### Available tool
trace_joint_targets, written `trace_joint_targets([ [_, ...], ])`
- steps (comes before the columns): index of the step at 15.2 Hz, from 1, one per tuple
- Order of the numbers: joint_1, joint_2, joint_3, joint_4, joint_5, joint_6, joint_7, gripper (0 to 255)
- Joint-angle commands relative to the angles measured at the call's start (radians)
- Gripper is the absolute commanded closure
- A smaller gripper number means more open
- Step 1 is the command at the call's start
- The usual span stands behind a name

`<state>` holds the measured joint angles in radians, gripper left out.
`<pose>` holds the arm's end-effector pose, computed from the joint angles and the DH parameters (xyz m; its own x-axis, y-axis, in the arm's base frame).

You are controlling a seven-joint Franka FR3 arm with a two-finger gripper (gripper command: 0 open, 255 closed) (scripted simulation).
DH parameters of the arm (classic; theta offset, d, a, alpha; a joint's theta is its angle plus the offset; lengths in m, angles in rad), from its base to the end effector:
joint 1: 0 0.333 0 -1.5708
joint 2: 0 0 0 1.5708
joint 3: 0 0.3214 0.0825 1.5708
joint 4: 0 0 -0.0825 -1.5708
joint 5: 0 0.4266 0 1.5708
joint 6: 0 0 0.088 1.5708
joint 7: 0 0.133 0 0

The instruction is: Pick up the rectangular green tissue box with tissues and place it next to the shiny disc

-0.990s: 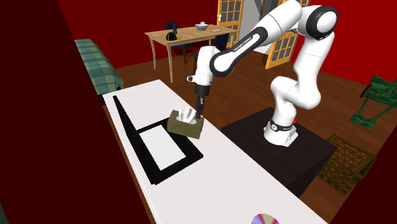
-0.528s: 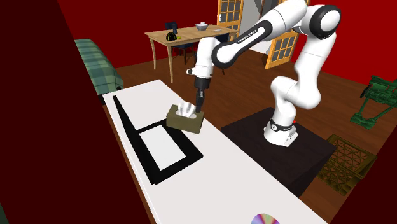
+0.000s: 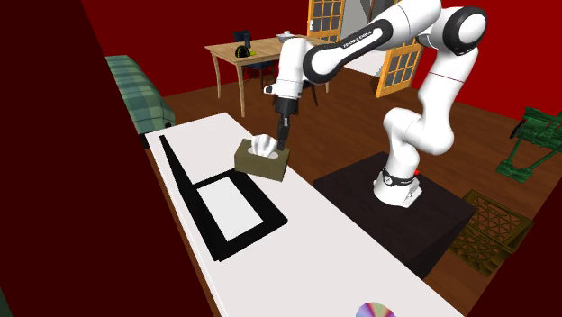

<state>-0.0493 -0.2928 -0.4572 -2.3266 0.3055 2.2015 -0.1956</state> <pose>0.4594 -0.2384 0.4203 0.8661 -0.4723 0.1640 -0.3934 -0.8462 -0.3595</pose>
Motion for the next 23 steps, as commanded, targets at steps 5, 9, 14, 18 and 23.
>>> trace_joint_targets([
  [5, -0.007, -0.024, 0.010, 0.060, -0.026, -0.077, 0.039, 255],
  [9, -0.010, -0.036, 0.017, 0.102, -0.039, -0.127, 0.062, 255],
  [14, -0.011, -0.046, 0.023, 0.159, -0.050, -0.189, 0.087, 255],
  [18, -0.011, -0.050, 0.027, 0.208, -0.057, -0.239, 0.106, 255],
  [23, -0.010, -0.050, 0.030, 0.274, -0.063, -0.301, 0.127, 255],
])
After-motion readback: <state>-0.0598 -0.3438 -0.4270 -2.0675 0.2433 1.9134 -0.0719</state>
